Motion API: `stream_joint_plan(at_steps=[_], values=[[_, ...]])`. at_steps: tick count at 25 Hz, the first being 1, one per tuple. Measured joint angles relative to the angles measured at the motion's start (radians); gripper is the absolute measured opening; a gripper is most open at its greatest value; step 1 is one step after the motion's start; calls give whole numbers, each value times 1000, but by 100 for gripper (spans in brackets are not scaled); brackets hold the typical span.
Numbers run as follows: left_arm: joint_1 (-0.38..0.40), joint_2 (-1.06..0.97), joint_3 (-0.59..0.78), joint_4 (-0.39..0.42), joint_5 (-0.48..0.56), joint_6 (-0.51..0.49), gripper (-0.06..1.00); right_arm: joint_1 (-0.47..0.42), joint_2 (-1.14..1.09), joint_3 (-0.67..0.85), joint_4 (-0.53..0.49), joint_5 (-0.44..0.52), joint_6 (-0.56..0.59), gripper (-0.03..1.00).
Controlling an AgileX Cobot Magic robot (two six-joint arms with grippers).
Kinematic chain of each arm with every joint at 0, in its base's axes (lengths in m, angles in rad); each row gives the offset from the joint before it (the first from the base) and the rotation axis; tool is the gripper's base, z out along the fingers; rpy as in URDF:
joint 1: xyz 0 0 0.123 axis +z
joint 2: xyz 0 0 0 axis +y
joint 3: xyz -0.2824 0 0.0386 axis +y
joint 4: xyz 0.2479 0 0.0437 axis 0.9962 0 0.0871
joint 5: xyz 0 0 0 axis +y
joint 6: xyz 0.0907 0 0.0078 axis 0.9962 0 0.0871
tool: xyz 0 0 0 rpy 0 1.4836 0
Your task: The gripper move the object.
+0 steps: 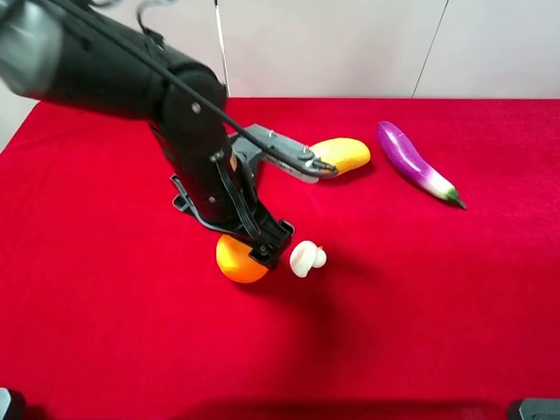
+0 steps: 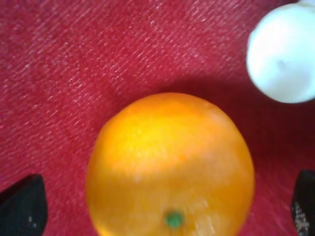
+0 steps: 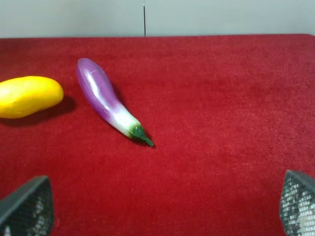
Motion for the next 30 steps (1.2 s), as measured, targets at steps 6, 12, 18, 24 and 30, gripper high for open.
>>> stream_joint_plan(at_steps=[6, 12, 18, 24, 30], values=[[0, -112, 0, 0, 36, 0, 99, 0, 0, 0, 0, 0, 0, 69], [0, -237, 1, 3, 45, 0, 99, 0, 0, 0, 0, 0, 0, 69], [0, -373, 1, 42, 72, 1, 99, 0, 0, 0, 0, 0, 0, 69], [0, -523, 1, 72, 168, 1, 99, 0, 0, 0, 0, 0, 0, 69], [0, -646, 1, 120, 323, 0, 99, 0, 0, 0, 0, 1, 0, 69]])
